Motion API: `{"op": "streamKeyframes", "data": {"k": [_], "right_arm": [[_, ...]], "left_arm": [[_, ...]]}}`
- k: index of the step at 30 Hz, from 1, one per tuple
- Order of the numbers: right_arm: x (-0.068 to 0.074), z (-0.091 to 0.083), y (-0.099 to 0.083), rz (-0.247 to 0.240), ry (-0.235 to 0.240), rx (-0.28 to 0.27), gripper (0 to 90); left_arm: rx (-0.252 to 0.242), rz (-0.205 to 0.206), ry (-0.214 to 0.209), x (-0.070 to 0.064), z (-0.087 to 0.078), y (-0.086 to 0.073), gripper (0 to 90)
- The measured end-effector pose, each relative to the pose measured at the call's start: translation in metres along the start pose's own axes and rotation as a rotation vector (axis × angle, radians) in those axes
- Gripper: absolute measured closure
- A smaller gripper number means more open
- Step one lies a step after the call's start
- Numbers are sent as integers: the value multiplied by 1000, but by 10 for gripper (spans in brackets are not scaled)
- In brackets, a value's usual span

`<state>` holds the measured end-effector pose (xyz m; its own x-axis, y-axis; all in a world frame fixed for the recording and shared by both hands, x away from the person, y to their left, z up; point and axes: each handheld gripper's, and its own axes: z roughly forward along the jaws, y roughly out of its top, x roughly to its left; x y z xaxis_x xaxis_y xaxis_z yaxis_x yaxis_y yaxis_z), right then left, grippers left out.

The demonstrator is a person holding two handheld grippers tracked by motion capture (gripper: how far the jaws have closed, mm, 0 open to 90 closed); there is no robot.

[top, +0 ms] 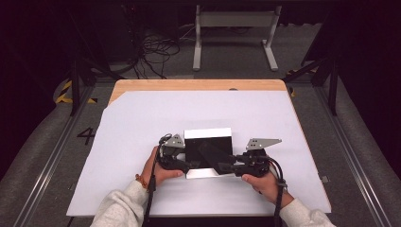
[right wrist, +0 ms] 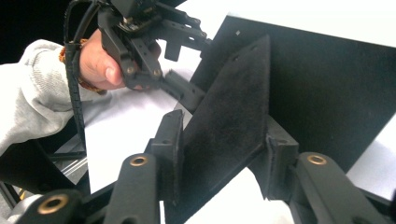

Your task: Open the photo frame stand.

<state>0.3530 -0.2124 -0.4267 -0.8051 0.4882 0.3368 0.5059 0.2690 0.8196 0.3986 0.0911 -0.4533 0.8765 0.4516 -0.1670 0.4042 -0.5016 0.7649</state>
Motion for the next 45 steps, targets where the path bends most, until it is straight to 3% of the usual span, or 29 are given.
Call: {"op": "streamKeyframes", "data": {"k": [2, 7, 15, 29, 45], "right_arm": [[0, -1, 1, -3, -4, -2, 612], [0, -3, 4, -13, -33, -12, 664], [-2, -2, 4, -30, -62, -8, 697], [-3, 1, 1, -53, -107, 14, 722], [3, 4, -2, -101, -145, 47, 736]], "left_arm": [[-8, 15, 18, 0, -2, 3, 373], [-54, 56, 107, -3, -6, 11, 441], [-81, 120, 199, -9, -9, 14, 474], [-118, 146, 226, -11, -17, 15, 578], [-120, 180, 249, -14, -19, 17, 623]]}}
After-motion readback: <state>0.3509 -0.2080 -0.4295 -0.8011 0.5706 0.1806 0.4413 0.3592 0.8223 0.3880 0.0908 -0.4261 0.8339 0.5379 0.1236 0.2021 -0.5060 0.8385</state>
